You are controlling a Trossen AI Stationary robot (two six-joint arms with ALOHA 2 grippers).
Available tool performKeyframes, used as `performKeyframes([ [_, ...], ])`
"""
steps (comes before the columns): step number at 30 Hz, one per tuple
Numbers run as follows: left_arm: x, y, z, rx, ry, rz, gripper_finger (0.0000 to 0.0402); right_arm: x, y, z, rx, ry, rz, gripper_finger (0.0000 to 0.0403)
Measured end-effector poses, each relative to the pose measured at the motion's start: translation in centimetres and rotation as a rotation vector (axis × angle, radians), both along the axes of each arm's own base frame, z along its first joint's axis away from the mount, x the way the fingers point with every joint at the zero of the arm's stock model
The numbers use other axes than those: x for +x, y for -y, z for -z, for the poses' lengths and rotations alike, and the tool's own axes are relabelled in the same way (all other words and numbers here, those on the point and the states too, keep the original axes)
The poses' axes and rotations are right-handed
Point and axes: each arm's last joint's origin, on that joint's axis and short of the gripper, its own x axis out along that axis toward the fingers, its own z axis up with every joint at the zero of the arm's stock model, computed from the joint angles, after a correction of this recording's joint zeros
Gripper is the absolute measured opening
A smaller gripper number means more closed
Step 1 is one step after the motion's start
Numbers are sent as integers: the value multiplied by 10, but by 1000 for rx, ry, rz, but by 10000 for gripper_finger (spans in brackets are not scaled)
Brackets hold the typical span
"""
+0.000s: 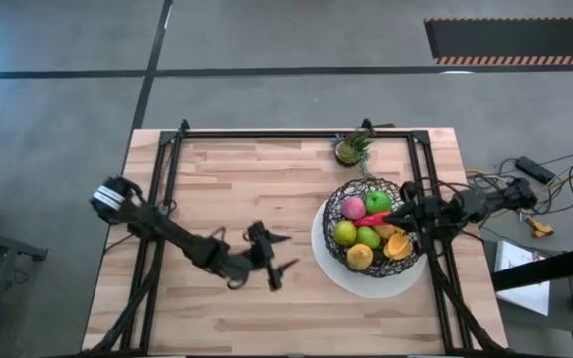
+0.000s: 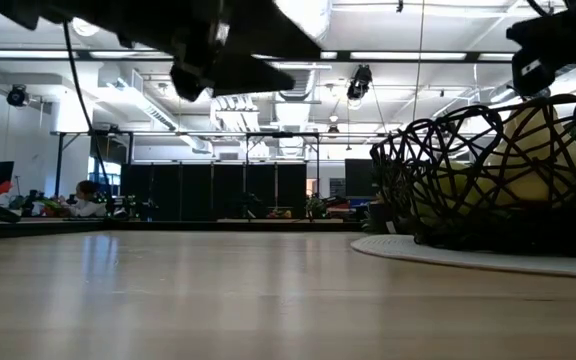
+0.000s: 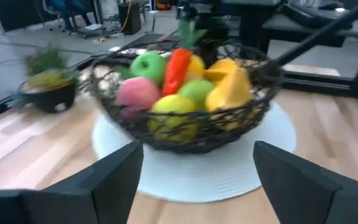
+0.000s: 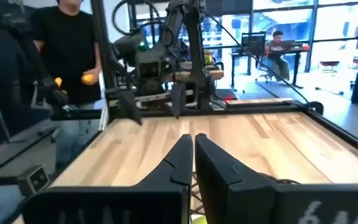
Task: Build produce basket
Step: Return to Home Position
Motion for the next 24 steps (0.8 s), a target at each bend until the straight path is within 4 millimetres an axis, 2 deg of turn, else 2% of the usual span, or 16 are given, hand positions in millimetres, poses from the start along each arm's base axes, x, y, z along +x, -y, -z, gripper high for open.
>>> performKeyframes([
  [3,-19,-20,-4,-25,10,-9,277,2,2,7,-7,-20,34,8],
  [8,-52,-43,-4,-57,46,-28,263,8,9,14,-1,10,118,8],
  [15,-88,-59,5,-76,84,-28,260,10,26,19,-4,13,148,8],
  [20,-112,-70,13,-88,107,-23,260,13,39,37,66,-3,127,8],
  [24,-131,-79,16,-104,145,-22,260,13,46,38,81,0,134,8],
])
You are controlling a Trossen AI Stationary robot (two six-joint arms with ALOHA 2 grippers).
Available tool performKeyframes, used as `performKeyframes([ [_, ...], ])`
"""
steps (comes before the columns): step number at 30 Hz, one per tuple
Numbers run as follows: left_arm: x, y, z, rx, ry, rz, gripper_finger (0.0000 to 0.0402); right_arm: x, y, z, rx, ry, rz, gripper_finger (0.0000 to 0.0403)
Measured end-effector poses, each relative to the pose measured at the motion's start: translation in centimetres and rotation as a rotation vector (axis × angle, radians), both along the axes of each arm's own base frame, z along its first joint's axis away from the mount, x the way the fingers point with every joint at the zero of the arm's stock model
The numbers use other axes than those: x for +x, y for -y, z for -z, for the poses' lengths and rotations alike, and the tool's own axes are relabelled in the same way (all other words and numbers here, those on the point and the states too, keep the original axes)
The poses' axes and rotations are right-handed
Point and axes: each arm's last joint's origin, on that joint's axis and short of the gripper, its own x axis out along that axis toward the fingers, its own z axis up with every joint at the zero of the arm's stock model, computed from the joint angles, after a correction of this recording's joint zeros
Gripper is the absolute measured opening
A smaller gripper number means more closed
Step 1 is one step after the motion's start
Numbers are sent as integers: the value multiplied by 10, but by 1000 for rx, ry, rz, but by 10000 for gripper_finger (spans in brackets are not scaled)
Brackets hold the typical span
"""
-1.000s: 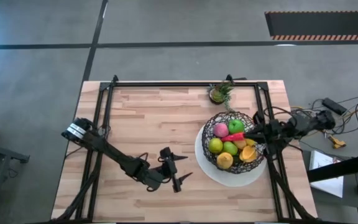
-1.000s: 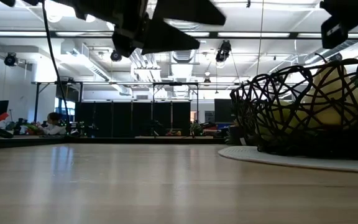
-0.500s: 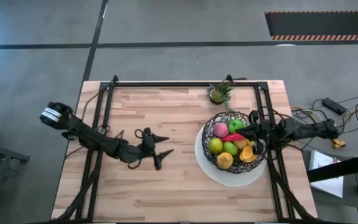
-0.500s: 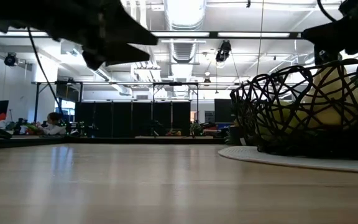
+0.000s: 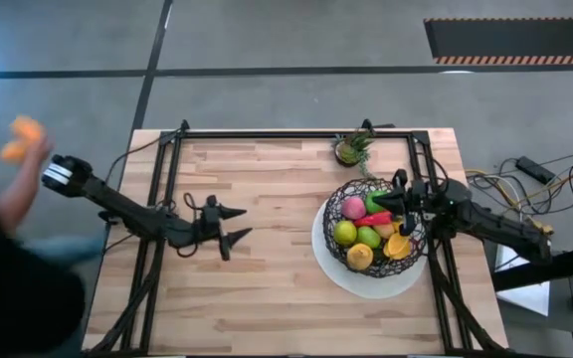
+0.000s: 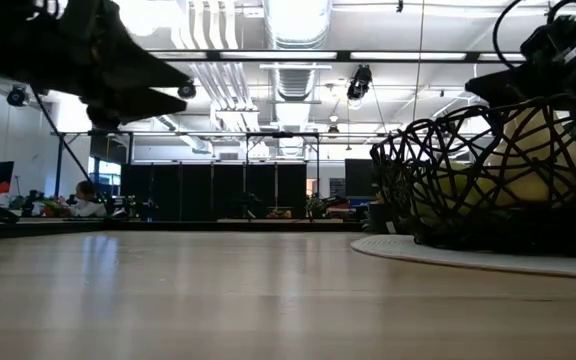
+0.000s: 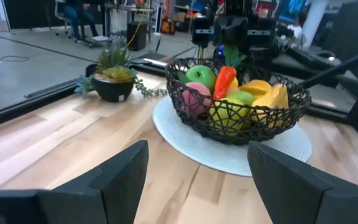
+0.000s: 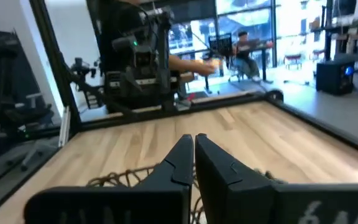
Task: Build produce basket
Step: Return to Home Position
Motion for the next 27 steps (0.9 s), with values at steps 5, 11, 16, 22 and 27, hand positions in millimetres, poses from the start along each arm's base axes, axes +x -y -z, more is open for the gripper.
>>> performKeyframes([
  [5,-29,-15,4,0,62,-5,260,-1,4,1,-1,-14,45,8],
  [11,-60,-31,7,15,183,-42,260,0,3,3,75,-31,34,8],
  [16,-71,-36,6,110,123,-87,260,2,2,5,106,-42,82,8],
  [22,-85,-42,7,168,99,-89,235,4,-6,6,110,-63,57,8],
  [27,-97,-49,5,131,154,-91,128,6,-10,10,101,-100,82,8],
])
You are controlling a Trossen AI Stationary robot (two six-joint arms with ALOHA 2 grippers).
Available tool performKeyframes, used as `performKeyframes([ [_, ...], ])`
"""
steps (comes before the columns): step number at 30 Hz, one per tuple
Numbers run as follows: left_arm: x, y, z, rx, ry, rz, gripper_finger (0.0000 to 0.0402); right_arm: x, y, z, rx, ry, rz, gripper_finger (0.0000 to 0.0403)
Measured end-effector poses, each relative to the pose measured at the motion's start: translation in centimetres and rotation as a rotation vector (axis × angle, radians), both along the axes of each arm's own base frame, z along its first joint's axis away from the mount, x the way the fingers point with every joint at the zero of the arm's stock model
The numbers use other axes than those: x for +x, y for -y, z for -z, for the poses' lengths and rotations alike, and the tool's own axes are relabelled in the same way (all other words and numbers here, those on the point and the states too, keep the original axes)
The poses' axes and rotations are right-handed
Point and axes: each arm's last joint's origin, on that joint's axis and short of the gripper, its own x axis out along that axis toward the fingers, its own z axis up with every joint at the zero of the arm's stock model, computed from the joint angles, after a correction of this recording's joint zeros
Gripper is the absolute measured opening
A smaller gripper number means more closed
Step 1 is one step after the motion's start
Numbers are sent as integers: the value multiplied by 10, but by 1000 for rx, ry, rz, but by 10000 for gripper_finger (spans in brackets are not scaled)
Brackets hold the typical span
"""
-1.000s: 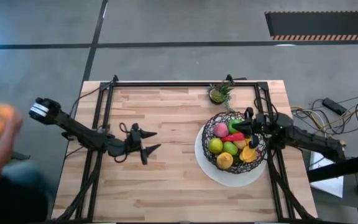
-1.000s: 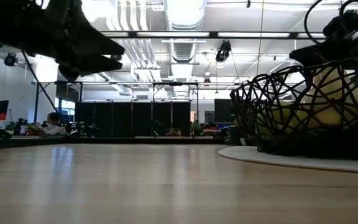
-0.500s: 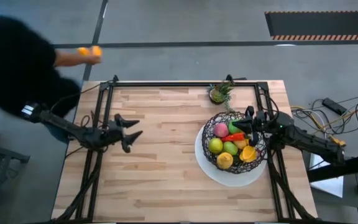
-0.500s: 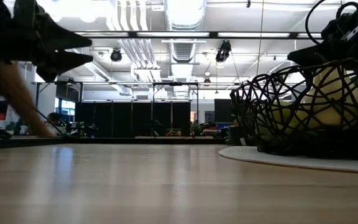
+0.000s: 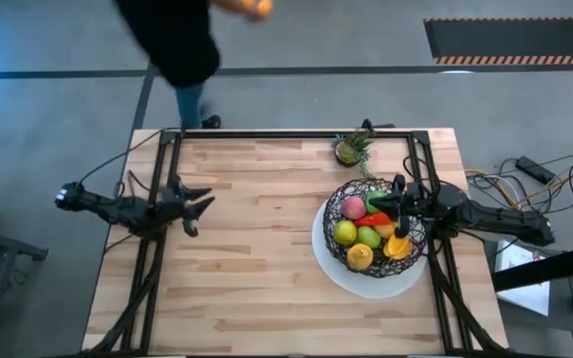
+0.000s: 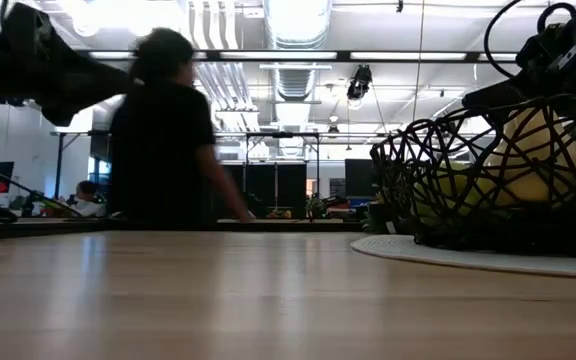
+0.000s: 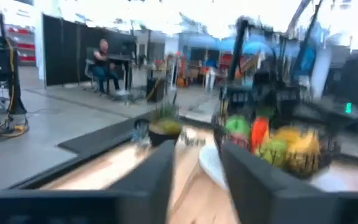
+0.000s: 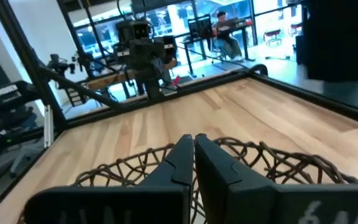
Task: Build produce basket
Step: Return to Home Position
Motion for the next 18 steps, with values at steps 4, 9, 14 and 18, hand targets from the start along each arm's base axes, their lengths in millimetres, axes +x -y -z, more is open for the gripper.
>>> performKeyframes([
  [4,5,-3,5,8,-48,15,20,2,-2,2,-1,-25,-7,8],
  [9,12,-15,10,-58,-77,75,3,2,-3,3,0,-36,-19,8],
  [14,16,-32,15,-115,-121,127,0,3,-3,3,0,-39,-26,8],
  [18,17,-39,13,-75,-118,228,0,3,-4,3,-8,-38,-47,8],
])
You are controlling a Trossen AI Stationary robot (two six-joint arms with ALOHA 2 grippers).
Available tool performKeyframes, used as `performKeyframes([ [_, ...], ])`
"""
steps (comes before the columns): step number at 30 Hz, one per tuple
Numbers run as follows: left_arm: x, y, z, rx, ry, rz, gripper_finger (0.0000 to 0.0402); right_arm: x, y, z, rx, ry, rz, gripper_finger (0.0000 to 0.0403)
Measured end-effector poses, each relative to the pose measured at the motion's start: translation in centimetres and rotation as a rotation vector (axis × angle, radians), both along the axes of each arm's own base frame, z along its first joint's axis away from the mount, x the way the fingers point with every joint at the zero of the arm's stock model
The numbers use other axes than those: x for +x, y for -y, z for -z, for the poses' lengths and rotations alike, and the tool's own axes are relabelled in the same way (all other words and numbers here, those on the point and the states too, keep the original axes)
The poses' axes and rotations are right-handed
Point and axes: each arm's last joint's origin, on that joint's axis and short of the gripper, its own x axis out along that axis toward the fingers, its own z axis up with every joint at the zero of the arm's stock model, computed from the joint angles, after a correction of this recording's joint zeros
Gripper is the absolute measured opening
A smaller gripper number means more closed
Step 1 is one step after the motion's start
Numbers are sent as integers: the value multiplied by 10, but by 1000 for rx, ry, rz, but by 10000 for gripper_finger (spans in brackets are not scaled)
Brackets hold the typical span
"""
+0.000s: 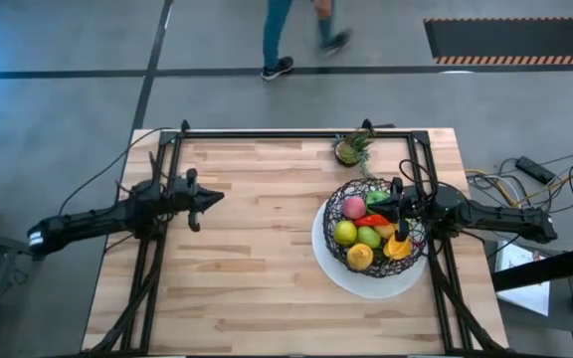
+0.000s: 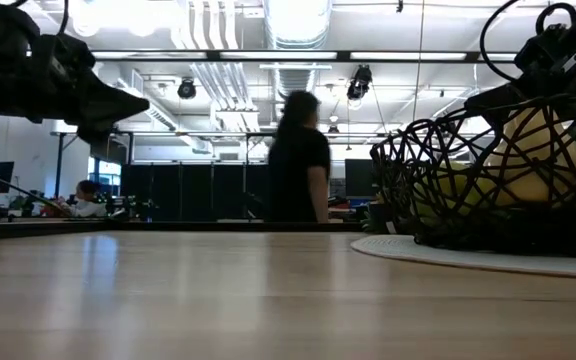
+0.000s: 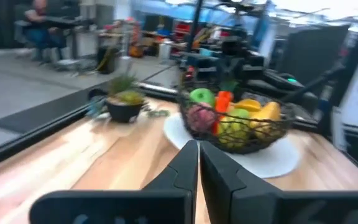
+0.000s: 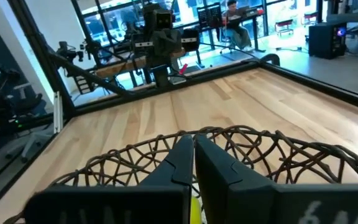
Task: Build produce basket
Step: Return to Home Position
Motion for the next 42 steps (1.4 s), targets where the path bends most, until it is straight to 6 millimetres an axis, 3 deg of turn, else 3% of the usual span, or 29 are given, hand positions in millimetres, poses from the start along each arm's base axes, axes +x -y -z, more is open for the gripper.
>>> performKeyframes([
  [10,-14,3,-13,164,140,2,0,0,0,-4,-60,36,-18,8],
  [18,-11,0,-1,129,8,-35,0,-1,-3,-13,-148,137,-110,8],
  [22,-13,1,-4,124,48,-41,0,-2,-4,-15,-76,160,-77,8],
  [32,-13,-1,-4,116,49,-88,0,-2,-23,-8,-132,82,-76,8],
  [42,-13,-1,0,128,0,-87,0,-2,-23,-5,-190,51,-66,8],
])
